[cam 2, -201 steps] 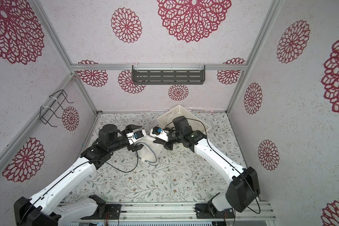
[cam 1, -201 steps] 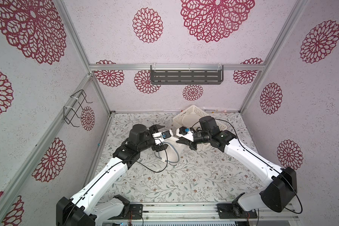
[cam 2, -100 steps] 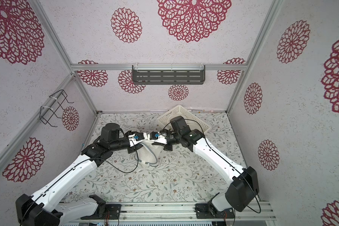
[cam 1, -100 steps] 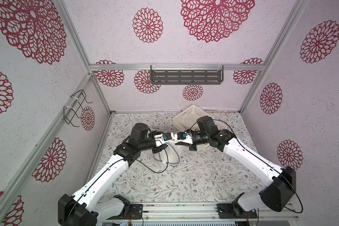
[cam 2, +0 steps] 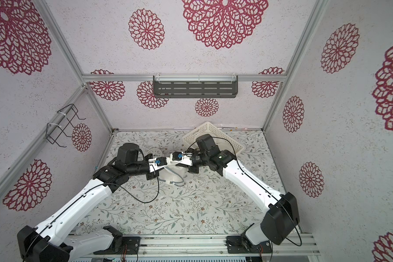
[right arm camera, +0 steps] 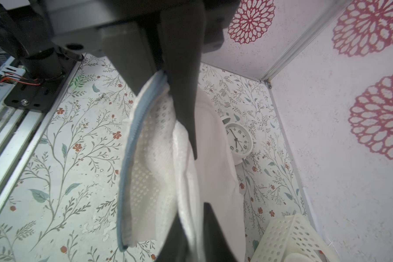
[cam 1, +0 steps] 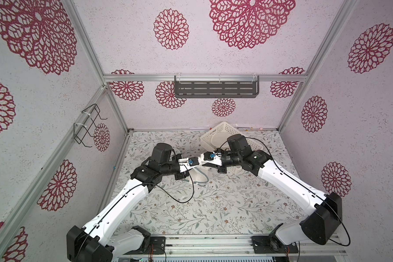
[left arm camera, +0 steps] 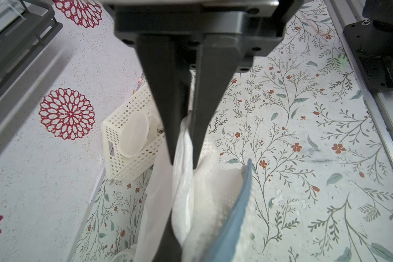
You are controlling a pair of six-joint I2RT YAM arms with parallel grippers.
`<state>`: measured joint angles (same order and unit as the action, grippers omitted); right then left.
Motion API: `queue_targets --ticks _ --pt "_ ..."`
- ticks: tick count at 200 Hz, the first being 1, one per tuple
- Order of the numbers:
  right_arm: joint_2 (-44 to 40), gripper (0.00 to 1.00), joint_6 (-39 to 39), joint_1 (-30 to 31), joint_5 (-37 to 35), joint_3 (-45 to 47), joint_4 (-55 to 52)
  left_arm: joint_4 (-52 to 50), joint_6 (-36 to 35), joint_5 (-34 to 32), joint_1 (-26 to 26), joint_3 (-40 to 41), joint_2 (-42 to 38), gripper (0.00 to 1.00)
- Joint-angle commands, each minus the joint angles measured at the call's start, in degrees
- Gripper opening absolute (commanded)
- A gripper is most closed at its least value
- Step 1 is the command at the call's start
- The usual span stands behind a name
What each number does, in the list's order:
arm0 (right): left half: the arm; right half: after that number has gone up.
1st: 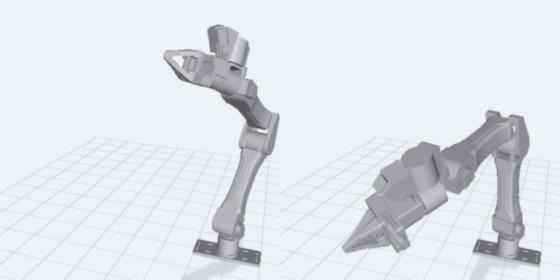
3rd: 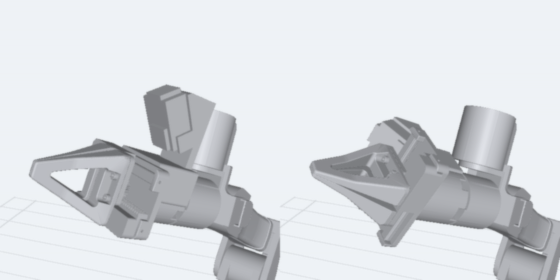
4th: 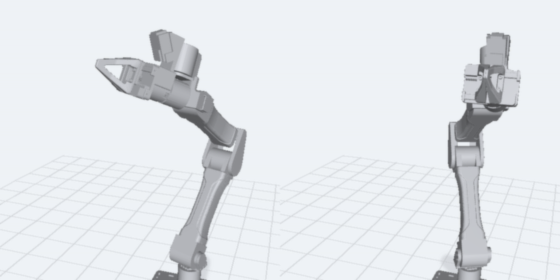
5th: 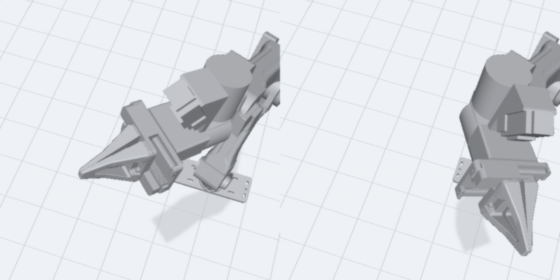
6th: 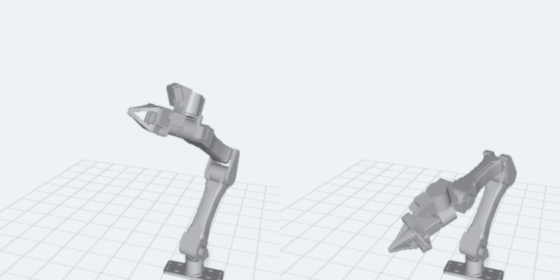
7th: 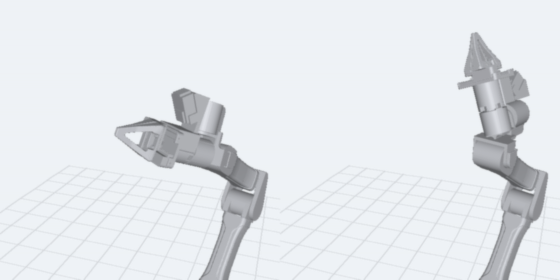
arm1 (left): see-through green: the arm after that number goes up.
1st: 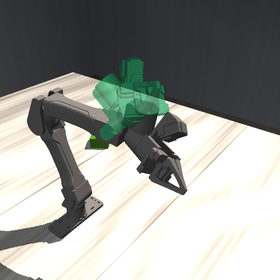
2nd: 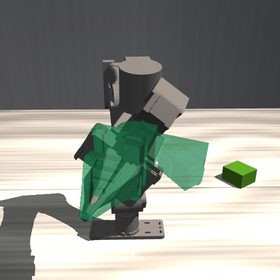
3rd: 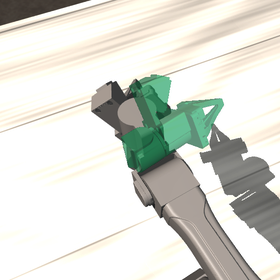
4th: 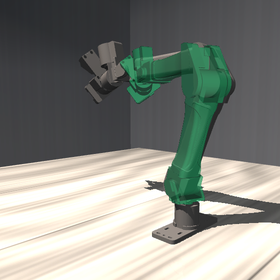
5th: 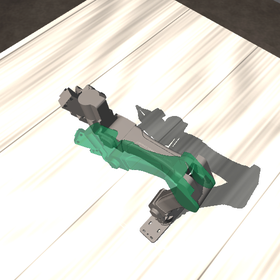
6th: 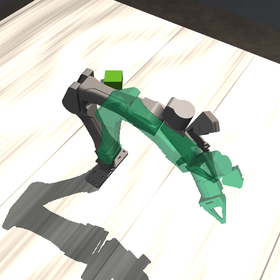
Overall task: Turn the laundry bag inside out
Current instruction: Turn over the laundry bag.
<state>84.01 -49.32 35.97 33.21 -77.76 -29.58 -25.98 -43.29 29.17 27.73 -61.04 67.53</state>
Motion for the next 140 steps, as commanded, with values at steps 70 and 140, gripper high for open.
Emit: queue_targets --ticks 70,140 --pt "-25.07 0.71 21.85 0.34 -17.71 25.46 29.86 4.99 19.35 -6.69 -0.58 1.93 -2.07 0.0" --pt "-22.25 0.6 32.34 6.9 -23.55 39.46 54.49 9.76 32.6 -2.82 -0.57 2.41 -3.07 0.0"
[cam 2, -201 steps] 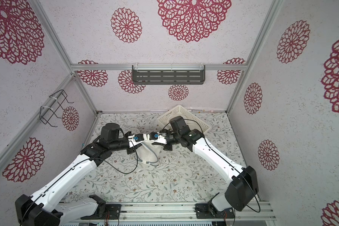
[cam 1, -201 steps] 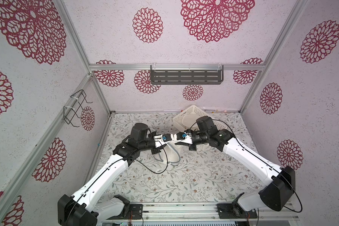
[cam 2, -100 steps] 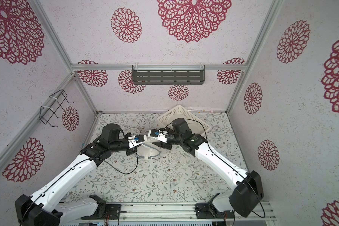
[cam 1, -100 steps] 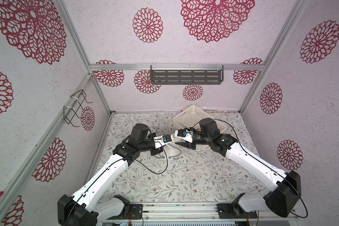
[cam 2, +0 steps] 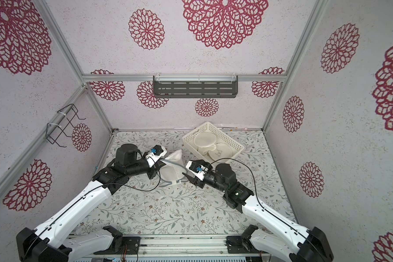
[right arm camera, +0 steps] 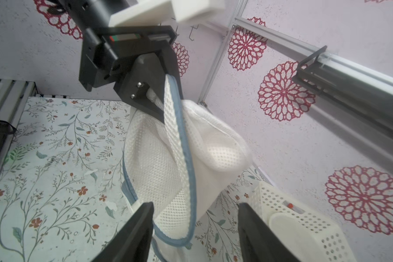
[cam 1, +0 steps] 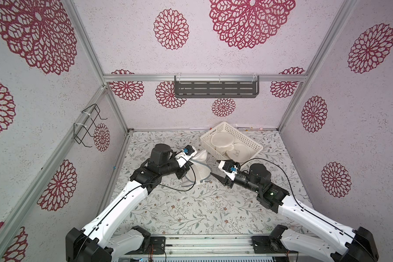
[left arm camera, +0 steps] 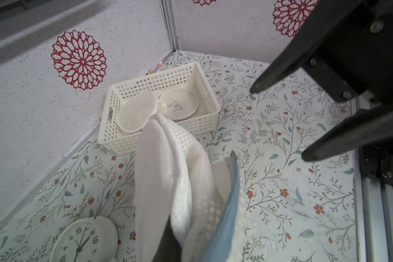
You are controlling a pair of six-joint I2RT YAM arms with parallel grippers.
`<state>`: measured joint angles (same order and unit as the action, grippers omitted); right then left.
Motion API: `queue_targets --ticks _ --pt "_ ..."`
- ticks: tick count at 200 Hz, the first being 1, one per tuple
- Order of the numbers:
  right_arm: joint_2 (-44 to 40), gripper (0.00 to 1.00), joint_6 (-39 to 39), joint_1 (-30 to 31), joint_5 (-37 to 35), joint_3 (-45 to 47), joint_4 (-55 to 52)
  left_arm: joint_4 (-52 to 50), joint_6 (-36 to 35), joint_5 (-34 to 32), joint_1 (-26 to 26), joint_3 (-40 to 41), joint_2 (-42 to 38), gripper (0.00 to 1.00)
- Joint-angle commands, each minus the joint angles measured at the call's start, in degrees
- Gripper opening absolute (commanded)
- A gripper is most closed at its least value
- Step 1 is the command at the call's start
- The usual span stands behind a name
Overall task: Turn the laundry bag inside out
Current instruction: Turn over the laundry bag.
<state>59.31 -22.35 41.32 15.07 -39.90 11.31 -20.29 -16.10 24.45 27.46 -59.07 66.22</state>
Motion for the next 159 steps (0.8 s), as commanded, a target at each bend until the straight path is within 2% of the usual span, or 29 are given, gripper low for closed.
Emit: queue_targets --ticks 1,45,87,100,159 --pt "2.64 0.59 5.42 1.56 -5.54 1.63 13.8 4.1 5.44 1.91 -0.31 0.49 -1.82 0.0" --pt "8.45 0.41 6.15 1.92 -11.08 2.02 20.91 5.81 6.33 3.41 -0.3 1.37 -3.79 0.0" --pt "8.57 0.12 6.1 1.92 -12.04 1.68 22.53 6.28 6.65 2.51 -0.26 2.27 -4.91 0.0" --pt "7.79 0.0 6.17 1.92 -12.36 1.13 21.8 6.24 5.9 2.14 -0.2 2.53 -4.79 0.0" --pt "7.17 0.0 6.35 0.89 -17.82 -8.04 12.72 2.56 -2.49 1.27 2.0 2.2 -3.29 0.0"
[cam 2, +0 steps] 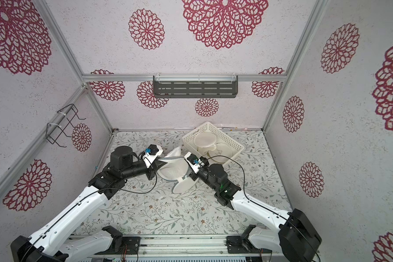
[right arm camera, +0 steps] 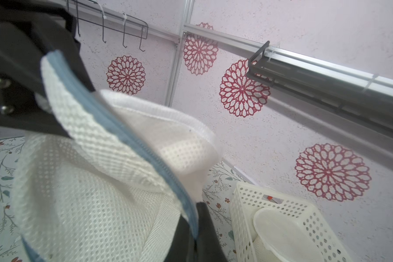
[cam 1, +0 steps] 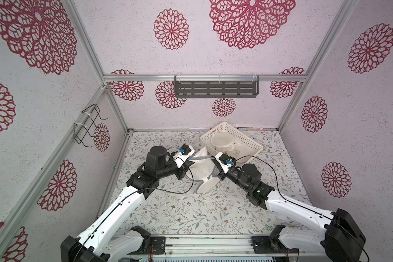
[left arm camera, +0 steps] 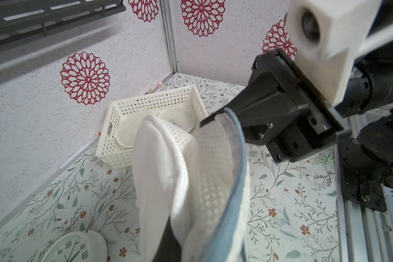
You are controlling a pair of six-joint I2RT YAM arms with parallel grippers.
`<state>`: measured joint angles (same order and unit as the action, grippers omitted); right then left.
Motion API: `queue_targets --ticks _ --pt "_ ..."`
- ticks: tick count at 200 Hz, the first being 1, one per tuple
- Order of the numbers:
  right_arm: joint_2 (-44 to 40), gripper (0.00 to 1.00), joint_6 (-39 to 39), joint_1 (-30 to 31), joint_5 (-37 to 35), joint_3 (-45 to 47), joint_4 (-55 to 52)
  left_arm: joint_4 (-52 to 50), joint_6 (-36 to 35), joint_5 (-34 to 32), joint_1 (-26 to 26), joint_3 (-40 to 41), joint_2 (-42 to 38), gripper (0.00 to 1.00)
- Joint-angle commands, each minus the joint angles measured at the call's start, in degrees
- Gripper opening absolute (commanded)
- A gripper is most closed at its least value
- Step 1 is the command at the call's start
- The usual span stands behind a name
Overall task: Turn the laundry bag inside out
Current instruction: Turn over the laundry bag.
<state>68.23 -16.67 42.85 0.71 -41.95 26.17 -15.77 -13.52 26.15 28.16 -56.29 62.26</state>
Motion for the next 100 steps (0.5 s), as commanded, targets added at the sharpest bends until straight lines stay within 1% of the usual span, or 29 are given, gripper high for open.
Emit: queue_targets --ticks 1,34,58,81,100 --pt "-1.68 0.0 0.67 -0.65 -3.54 -6.19 -2.33 -2.19 -5.27 -0.42 1.33 -0.62 0.71 0.0" --pt "0.72 0.0 -1.14 -2.39 -3.83 -12.89 -8.35 -7.01 -9.9 -0.79 3.02 -2.37 2.0 0.0" --pt "2.87 0.0 -3.15 -3.59 -2.56 -17.81 -12.29 -10.55 -12.92 -1.85 4.02 -3.44 2.77 0.0" --pt "5.94 0.0 -6.0 -4.99 1.95 -23.14 -18.26 -13.57 -15.7 -1.09 4.71 -4.43 3.13 0.0" --pt "9.72 0.01 -8.07 -6.64 7.93 -28.53 -25.67 -15.23 -18.54 1.44 5.15 -4.88 2.85 0.0"
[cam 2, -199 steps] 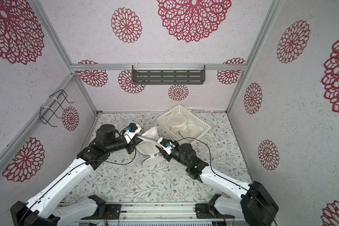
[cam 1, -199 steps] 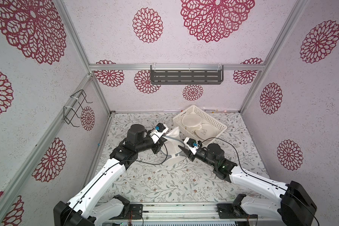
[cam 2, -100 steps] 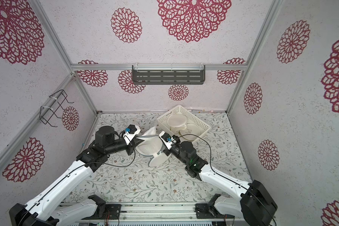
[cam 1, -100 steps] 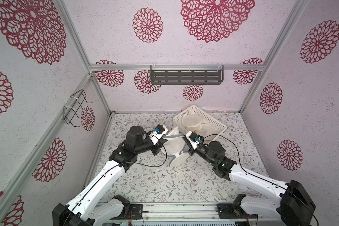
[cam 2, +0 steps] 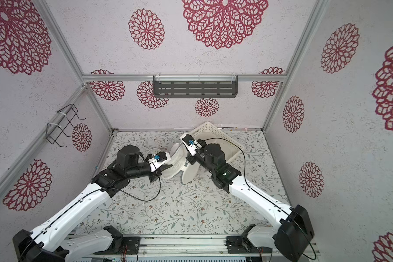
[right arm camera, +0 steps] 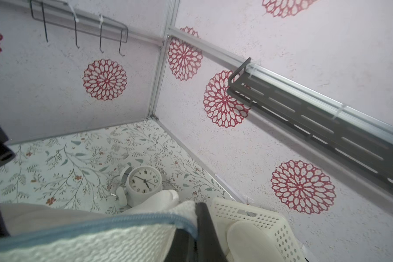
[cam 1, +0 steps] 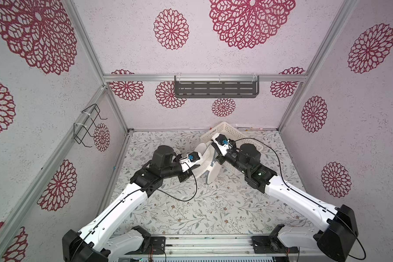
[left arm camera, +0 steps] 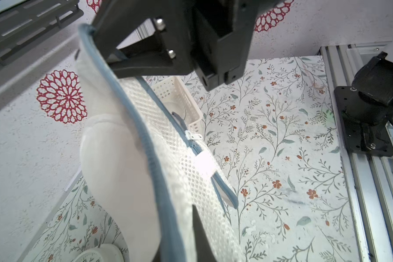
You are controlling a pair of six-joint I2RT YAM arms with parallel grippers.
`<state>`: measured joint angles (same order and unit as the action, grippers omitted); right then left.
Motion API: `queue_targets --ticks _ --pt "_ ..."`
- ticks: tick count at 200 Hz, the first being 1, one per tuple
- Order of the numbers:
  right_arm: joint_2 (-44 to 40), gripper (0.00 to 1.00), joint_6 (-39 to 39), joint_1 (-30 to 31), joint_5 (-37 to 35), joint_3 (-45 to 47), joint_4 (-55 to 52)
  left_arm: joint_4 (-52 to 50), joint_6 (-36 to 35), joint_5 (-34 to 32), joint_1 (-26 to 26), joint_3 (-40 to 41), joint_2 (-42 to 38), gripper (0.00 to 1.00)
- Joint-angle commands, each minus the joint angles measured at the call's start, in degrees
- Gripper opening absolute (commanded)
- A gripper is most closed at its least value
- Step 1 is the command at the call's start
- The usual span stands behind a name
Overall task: Turn the laundry bag inside out
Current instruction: Turn over the laundry bag.
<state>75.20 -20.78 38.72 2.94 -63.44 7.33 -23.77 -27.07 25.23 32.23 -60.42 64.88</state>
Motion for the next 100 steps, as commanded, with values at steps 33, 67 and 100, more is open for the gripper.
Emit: queue_targets --ticks 33,67,100 --pt "9.9 0.22 -3.1 -6.62 20.48 -13.96 -15.19 -7.34 -9.0 8.0 1.54 -0.19 -1.81 0.0" --pt "15.55 0.39 2.46 -10.62 32.65 -15.4 -18.54 -6.69 -9.48 7.39 1.6 -0.03 -4.72 0.0" --pt "18.6 0.51 11.04 -12.55 38.19 -15.12 -20.98 5.18 -1.49 7.53 1.2 4.48 -10.11 0.0"
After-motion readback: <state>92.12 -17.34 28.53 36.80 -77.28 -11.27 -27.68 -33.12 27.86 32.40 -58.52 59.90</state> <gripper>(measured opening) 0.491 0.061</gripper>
